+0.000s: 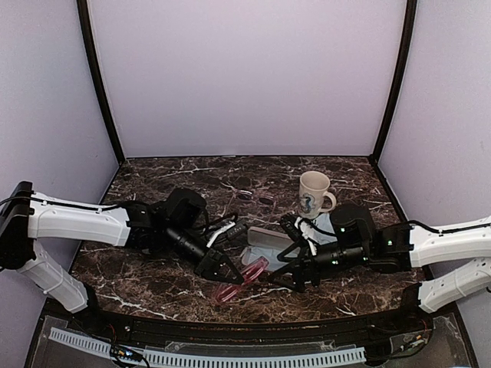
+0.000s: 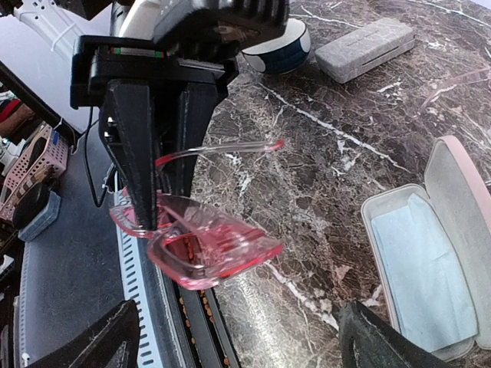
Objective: Organize the sunglasses
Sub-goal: Pass from the left arm to the right
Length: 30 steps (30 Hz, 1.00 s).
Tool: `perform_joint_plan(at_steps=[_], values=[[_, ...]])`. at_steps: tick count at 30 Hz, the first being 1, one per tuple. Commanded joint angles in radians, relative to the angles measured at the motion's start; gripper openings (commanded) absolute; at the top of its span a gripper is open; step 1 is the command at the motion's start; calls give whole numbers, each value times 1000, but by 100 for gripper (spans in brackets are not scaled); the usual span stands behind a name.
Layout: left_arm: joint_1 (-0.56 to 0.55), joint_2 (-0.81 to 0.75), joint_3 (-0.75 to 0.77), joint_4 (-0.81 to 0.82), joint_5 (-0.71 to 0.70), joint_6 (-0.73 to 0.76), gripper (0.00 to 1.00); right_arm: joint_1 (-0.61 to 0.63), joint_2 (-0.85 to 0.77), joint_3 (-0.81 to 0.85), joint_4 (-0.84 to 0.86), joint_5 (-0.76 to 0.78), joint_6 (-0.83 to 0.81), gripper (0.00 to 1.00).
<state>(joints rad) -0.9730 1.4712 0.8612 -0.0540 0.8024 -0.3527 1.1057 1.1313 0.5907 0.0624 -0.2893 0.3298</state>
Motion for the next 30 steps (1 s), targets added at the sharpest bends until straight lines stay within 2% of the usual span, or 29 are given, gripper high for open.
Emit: perform_joint_plan(at_steps=[1, 6, 13, 19, 25, 30], values=[[7, -1, -29, 169, 226, -59, 0, -5, 24, 23, 59, -47, 20, 92], [8, 43, -10, 175, 279, -58, 0, -14, 36, 17, 129, -140, 55, 96], [8, 64, 5, 165, 280, -41, 0, -20, 59, 12, 207, -241, 99, 97], [8, 72, 21, 152, 284, -26, 0, -29, 111, 13, 274, -288, 153, 88], [8, 74, 25, 139, 285, -11, 0, -38, 118, 5, 325, -304, 197, 74], [8, 77, 26, 143, 286, -11, 0, -47, 122, -1, 330, -303, 199, 73]])
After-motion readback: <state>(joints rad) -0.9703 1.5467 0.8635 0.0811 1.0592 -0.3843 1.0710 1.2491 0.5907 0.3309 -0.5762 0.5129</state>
